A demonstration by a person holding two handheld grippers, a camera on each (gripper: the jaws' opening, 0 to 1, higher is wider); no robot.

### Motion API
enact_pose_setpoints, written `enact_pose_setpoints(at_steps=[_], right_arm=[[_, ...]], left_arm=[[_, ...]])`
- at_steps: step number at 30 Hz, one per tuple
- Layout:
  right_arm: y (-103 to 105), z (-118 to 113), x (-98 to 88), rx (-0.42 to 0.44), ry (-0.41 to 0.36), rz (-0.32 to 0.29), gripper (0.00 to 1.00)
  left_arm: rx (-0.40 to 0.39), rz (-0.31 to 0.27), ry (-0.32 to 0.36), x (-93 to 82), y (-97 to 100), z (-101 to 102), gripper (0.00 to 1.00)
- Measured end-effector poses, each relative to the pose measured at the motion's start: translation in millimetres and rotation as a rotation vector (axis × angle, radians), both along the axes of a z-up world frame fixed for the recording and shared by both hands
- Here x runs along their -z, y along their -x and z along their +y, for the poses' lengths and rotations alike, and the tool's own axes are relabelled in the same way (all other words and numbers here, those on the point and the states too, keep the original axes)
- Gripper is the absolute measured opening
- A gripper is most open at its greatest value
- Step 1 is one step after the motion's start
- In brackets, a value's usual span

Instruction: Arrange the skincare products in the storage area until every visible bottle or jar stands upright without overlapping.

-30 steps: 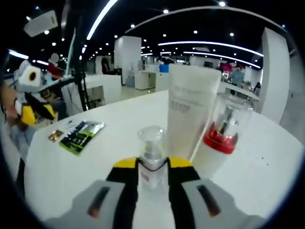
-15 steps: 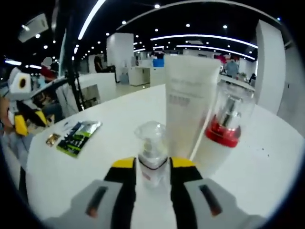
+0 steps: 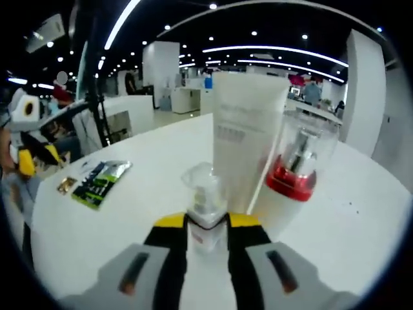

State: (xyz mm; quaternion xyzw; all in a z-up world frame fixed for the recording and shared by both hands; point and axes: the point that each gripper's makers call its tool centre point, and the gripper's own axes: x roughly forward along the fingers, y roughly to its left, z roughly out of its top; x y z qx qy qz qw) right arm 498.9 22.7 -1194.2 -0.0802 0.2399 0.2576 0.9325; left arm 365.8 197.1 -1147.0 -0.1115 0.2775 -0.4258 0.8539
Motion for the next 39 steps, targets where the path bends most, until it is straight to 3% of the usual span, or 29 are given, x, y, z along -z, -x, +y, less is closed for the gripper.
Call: enact_pose_setpoints(at_steps=[21, 39], right_arm=[[4.4, -4.7, 4.7, 0.018, -0.038, 0.04, 0.24], [9.3, -11.0, 7.6, 0.007, -0.007, 0.062, 0.13]], left_arm=[[0.006, 0.003, -0.006, 1.7, 1.3, -0.6, 0.3], [0.01, 0.005, -0.004, 1.4, 1.5, -1.0, 0.3]])
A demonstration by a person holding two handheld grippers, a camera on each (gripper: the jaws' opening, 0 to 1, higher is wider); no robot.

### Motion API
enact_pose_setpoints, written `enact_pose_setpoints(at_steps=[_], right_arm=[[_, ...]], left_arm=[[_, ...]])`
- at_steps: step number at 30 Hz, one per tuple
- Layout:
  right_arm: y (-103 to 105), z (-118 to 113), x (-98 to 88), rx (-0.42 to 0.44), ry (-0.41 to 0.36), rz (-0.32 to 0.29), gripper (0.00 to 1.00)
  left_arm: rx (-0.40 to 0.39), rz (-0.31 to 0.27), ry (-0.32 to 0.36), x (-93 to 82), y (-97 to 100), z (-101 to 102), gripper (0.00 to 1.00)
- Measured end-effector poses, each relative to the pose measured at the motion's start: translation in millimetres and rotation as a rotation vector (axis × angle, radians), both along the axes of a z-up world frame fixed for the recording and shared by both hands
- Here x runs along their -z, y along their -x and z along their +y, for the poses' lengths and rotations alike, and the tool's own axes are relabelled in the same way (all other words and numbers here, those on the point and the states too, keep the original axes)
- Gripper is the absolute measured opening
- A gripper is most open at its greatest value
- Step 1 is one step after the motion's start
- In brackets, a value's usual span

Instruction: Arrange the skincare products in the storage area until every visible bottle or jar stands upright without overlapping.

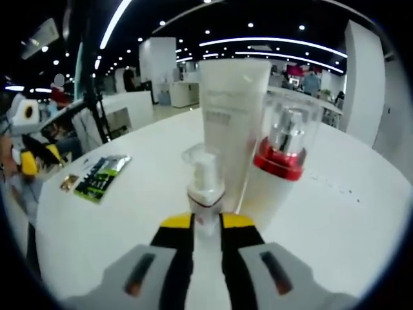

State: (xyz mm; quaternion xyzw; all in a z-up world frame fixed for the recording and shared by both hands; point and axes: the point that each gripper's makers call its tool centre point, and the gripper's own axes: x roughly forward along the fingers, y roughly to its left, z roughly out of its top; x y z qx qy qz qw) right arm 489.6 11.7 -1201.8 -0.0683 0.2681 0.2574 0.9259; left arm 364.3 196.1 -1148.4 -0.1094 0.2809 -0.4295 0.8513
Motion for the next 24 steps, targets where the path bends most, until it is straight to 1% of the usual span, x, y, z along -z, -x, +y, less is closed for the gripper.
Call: enact_pose_setpoints(at_steps=[4, 11, 15, 17, 18, 22, 23, 24], right_arm=[[-0.4, 0.4, -0.2, 0.001, 0.0, 0.001, 0.13], [-0.6, 2.0, -2.1, 0.02, -0.031, 0.007, 0.15], [6.2, -0.3, -2.0, 0.028, -0.037, 0.023, 0.17], [14.3, -3.4, -2.3, 0.034, -0.037, 0.029, 0.18], [22.5, -5.4, -1.2, 0.045, -0.052, 0.052, 0.19], [49.1, -9.9, -5.1, 0.042, -0.08, 0.073, 0.24], [61.9, -9.7, -5.6, 0.046, -0.108, 0.105, 0.25], [69.9, -10.8, -5.5, 0.048, -0.117, 0.123, 0.27]], left_arm=[[-0.001, -0.006, -0.002, -1.3, -0.6, 0.1, 0.3], [0.002, -0.006, -0.002, -1.7, 0.4, -1.5, 0.3], [0.007, -0.011, -0.002, -3.1, 1.7, -3.8, 0.3], [0.008, -0.015, -0.003, -4.1, 2.8, -4.2, 0.3], [0.008, -0.016, -0.001, -5.1, 3.5, -4.5, 0.3], [0.014, -0.024, 0.002, -8.8, 9.2, -6.3, 0.3], [0.019, -0.024, 0.0, -8.8, 11.4, -7.3, 0.3], [0.023, -0.024, -0.001, -8.9, 13.0, -8.2, 0.3]])
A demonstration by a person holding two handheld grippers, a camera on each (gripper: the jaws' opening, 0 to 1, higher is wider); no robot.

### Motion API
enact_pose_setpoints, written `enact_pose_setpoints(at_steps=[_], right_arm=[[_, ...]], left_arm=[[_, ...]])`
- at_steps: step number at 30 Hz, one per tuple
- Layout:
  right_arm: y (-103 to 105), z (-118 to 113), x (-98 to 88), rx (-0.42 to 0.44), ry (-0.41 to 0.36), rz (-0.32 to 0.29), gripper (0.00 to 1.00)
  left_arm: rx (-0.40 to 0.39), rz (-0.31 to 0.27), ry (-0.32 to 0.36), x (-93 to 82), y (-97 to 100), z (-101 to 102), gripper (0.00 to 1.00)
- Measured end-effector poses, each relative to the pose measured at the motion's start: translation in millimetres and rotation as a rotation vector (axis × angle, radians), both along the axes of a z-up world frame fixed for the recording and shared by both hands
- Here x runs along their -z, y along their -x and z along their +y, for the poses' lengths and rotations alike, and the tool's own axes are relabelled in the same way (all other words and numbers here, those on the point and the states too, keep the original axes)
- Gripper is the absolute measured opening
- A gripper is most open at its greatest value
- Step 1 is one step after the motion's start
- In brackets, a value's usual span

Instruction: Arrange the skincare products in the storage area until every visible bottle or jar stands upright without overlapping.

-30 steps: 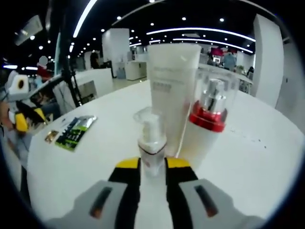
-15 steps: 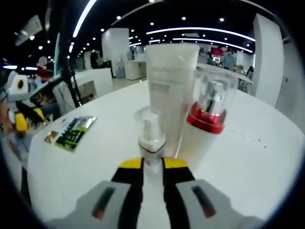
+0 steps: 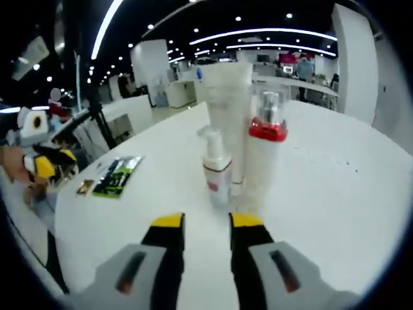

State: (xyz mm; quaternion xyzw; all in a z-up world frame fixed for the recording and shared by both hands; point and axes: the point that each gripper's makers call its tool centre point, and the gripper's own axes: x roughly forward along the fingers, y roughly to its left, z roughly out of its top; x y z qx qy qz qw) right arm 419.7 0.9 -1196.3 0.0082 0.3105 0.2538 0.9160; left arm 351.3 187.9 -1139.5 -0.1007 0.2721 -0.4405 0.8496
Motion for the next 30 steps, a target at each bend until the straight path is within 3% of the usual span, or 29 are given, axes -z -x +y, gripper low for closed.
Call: enact_pose_setpoints(at_steps=[5, 7, 10, 14, 19, 22, 28, 30], right_arm=[[55.0, -7.4, 7.5, -0.02, -0.013, 0.112, 0.27], [68.7, -9.5, 4.5, -0.037, -0.003, 0.082, 0.27], [100.6, -8.3, 6.3, -0.096, 0.004, 0.119, 0.29], [136.9, -5.1, 15.6, -0.213, 0.078, 0.153, 0.3], [156.8, -1.9, 31.9, -0.249, 0.12, 0.21, 0.3], [166.7, -2.8, 46.6, -0.296, 0.194, 0.253, 0.3], [174.3, 0.1, 60.6, -0.336, 0.253, 0.285, 0.23], [173.5, -0.6, 61.8, -0.357, 0.291, 0.268, 0.19]], left_arm=[[0.031, -0.007, 0.0, -3.5, 11.8, -9.0, 0.3], [0.047, -0.014, -0.001, -5.0, 16.9, -13.4, 0.3], [0.073, -0.022, -0.005, -5.1, 26.6, -19.9, 0.3], [0.086, -0.023, 0.002, -9.1, 38.6, -25.9, 0.3], [0.126, -0.034, -0.009, -7.8, 51.6, -30.4, 0.3], [0.127, -0.035, -0.014, -6.9, 55.1, -29.2, 0.3], [0.132, -0.029, -0.003, -11.2, 66.4, -28.0, 0.3], [0.131, -0.026, -0.008, -9.2, 66.5, -26.0, 0.3]])
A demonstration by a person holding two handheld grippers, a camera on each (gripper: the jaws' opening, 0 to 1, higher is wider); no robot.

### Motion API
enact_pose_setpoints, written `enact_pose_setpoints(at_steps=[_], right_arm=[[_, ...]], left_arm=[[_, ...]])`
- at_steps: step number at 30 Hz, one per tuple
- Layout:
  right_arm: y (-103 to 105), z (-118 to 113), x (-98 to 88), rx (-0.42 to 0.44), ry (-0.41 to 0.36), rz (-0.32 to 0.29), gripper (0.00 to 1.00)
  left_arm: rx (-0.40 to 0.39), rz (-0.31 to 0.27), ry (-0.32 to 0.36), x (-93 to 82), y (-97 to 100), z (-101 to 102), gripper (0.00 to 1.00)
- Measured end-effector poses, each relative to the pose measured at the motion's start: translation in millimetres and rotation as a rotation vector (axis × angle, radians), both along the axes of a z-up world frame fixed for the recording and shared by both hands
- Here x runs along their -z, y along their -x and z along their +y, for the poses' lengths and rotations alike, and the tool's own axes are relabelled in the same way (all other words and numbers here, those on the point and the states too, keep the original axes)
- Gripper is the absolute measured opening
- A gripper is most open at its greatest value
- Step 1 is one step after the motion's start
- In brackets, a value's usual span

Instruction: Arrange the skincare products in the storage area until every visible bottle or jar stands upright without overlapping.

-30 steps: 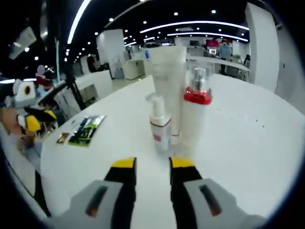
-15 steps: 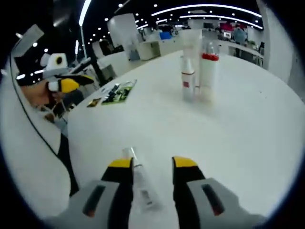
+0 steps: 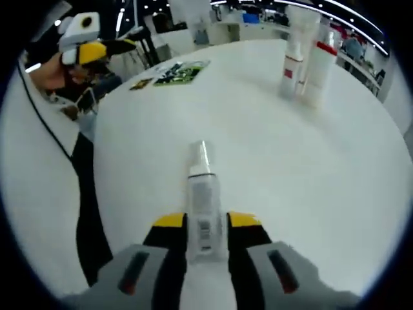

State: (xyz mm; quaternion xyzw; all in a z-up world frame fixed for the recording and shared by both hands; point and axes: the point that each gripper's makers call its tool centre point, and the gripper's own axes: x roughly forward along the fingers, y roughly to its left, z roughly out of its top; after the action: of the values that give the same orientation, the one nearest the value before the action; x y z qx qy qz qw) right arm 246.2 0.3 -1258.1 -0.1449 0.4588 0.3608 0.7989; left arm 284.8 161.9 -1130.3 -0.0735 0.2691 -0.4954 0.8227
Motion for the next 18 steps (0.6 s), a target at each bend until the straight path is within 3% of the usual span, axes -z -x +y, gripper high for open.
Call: enact_pose_setpoints(at_steps=[6, 11, 15, 18], right_arm=[[-2.0, 6.8, -6.0, 0.112, -0.097, 0.039, 0.18], [-13.2, 16.2, -25.5, 0.164, -0.194, 0.013, 0.18], [-29.9, 29.7, -54.7, 0.258, -0.381, -0.018, 0.18], [-40.3, 43.9, -85.9, 0.297, -0.555, -0.049, 0.18]], left_arm=[[-0.017, 0.009, 0.024, -2.4, 2.0, 0.2, 0.3], [-0.028, 0.037, 0.052, -4.7, 2.4, -1.4, 0.31], [-0.025, 0.05, 0.077, -9.3, -1.5, -4.7, 0.32], [-0.05, 0.081, 0.135, -15.6, -6.0, -7.7, 0.33]])
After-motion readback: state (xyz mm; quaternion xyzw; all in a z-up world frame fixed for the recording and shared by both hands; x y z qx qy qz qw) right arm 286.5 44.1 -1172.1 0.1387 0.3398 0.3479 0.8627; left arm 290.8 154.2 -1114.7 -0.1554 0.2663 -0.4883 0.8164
